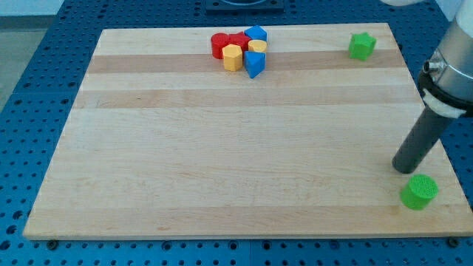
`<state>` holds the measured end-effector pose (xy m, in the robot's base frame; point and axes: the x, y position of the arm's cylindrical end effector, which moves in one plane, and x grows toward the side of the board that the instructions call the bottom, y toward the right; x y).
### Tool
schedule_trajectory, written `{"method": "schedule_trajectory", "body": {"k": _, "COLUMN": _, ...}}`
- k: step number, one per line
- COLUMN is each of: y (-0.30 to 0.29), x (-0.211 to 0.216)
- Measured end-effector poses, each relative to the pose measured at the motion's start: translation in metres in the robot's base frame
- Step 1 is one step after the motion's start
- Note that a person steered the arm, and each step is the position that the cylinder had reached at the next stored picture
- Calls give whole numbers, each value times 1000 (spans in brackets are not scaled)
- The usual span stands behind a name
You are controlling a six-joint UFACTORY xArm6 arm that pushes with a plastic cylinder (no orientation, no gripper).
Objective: Move the green star parallel to the blue cube
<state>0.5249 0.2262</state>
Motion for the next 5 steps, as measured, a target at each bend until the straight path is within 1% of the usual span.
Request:
{"method": "schedule_trajectory", "body": {"k": 1, "y": -15, "x": -33}}
{"method": "schedule_trajectory", "body": {"k": 2, "y": -16, "x": -90}}
{"method": "schedule_trajectory", "body": {"k": 3, "y": -1, "x": -145}}
{"method": "schedule_trajectory", "body": {"k": 5, "y": 67, "x": -208}}
